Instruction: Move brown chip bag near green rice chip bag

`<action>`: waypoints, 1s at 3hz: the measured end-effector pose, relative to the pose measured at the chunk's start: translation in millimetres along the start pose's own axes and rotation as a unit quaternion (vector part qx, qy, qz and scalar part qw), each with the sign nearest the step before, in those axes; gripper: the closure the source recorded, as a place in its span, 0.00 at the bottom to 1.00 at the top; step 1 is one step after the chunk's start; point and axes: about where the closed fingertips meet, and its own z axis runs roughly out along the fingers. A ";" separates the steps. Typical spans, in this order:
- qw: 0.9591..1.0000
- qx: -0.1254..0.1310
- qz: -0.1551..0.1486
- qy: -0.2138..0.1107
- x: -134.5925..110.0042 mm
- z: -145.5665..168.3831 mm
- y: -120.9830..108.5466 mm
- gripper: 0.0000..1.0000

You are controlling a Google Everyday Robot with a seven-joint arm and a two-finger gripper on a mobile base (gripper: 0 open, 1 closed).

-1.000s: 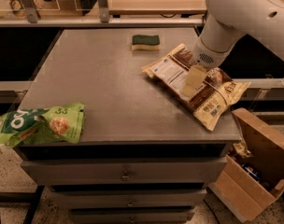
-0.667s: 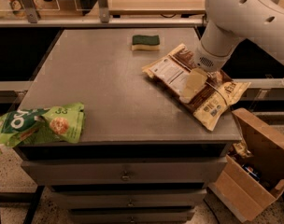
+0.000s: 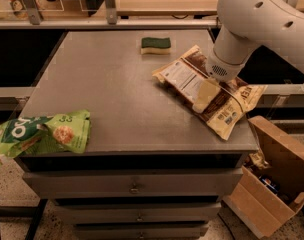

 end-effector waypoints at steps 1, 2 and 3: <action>1.000 0.003 -0.020 -0.001 -8.1 -6.8 4.5 0.64; 0.999 0.015 -0.047 -0.006 -24.1 -24.5 2.9 0.87; 0.995 0.027 -0.092 -0.022 -55.7 -53.7 2.2 1.00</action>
Offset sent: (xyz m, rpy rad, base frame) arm 0.0097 0.0338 0.0569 -0.0576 -0.0792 0.1465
